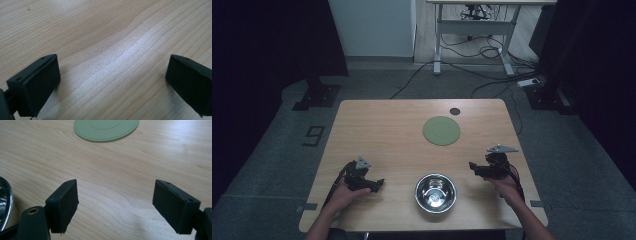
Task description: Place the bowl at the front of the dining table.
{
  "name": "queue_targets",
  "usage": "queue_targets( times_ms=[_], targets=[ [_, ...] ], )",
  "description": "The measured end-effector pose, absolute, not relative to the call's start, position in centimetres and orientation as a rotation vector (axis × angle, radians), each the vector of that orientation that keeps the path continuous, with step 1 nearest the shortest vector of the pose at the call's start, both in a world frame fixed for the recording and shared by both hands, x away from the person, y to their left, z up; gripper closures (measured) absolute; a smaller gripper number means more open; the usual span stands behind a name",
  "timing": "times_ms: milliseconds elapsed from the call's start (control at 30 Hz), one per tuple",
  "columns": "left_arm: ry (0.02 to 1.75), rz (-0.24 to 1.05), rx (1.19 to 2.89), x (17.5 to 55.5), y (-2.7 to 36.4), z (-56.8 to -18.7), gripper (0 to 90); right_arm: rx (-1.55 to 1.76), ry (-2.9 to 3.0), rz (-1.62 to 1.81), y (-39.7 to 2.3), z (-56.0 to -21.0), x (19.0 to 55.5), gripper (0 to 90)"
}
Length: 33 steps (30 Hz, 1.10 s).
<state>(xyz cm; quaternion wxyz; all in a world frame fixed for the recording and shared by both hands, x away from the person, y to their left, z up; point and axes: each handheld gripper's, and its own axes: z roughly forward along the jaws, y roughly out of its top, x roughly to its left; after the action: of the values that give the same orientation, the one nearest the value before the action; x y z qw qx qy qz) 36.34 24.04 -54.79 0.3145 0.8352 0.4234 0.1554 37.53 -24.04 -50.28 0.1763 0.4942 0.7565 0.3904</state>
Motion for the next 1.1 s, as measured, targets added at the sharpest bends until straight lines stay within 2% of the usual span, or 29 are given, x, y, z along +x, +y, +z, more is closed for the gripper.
queue_targets(
  times_ms=[1100],
  targets=[
    [1.116,0.409,2.201,36.3,24.0,-54.8,0.0,1.301,2.268,1.162,-21.0,-50.1,36.0,22.8]
  ],
)
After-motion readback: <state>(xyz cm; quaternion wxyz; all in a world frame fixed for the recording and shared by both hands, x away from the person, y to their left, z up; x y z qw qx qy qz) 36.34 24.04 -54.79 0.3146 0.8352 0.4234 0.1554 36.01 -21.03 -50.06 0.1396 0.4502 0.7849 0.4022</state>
